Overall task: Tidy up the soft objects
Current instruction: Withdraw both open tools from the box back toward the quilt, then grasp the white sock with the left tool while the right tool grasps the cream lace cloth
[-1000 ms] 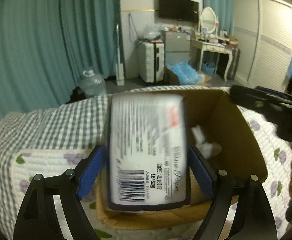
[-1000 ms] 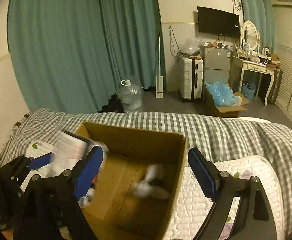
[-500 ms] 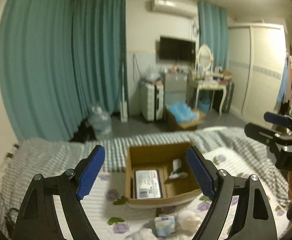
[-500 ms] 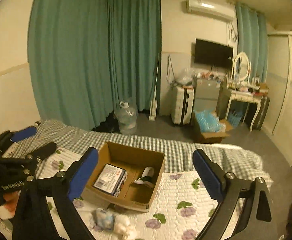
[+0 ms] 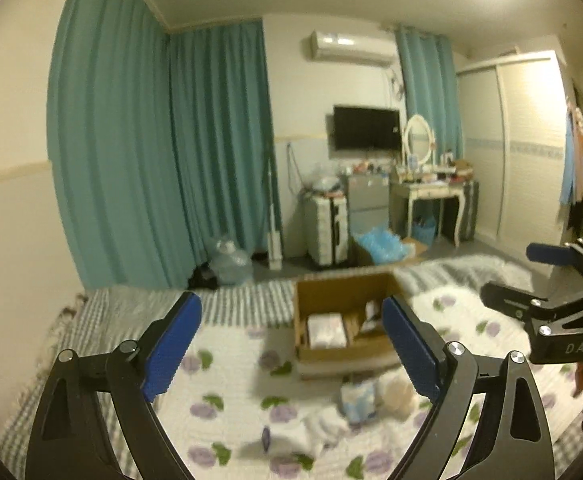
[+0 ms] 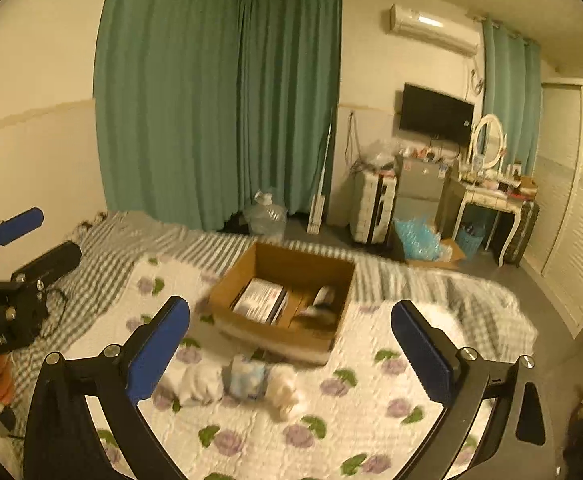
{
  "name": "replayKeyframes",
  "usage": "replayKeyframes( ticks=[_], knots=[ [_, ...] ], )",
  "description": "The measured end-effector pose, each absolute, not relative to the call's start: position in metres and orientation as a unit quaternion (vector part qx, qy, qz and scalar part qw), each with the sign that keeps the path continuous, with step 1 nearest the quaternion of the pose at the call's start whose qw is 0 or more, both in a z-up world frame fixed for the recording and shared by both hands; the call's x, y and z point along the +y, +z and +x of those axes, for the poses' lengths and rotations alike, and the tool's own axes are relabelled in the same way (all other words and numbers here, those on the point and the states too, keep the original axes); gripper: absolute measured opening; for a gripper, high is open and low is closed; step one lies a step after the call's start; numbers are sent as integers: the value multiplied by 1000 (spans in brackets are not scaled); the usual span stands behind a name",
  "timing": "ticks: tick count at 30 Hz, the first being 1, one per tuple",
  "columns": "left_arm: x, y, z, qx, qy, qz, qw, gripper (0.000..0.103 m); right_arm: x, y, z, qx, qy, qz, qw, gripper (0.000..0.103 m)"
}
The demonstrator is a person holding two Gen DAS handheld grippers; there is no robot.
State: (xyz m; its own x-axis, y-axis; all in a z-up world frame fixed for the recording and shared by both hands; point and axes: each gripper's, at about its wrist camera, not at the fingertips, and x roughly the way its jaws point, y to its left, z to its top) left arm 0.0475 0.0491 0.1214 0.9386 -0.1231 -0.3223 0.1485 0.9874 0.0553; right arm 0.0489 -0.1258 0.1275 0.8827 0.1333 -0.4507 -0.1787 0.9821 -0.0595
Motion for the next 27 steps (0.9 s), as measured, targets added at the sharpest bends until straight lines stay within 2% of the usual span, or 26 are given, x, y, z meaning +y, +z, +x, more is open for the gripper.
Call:
replayKeyframes(
  ticks=[10,12,15,17,19,21,23,25,27],
  knots=[
    [38,-30,110,310,-50,38,949,93,-116,-19,128,344,65,-60,935,101],
    [35,-54,117,331,-55,39,941,93,-121,-47,141,369,64,-55,925,99],
    [33,-80,125,360,-63,32,930,93,-126,-82,158,410,59,-42,909,88],
    [32,-93,130,378,-63,26,923,93,-129,-96,169,428,59,-35,901,76],
    [31,-103,135,390,-59,26,918,93,-132,-106,178,439,59,-30,896,68],
    [29,-112,138,399,-54,34,915,93,-134,-112,182,443,64,-25,894,56],
    [28,-121,141,404,-56,36,912,93,-136,-116,184,448,70,-20,891,37],
    [29,-126,142,409,-57,32,910,94,-138,-117,183,448,73,-18,891,26],
    [29,-128,142,410,-56,34,910,94,-142,-114,179,442,72,-14,894,24]
  ],
)
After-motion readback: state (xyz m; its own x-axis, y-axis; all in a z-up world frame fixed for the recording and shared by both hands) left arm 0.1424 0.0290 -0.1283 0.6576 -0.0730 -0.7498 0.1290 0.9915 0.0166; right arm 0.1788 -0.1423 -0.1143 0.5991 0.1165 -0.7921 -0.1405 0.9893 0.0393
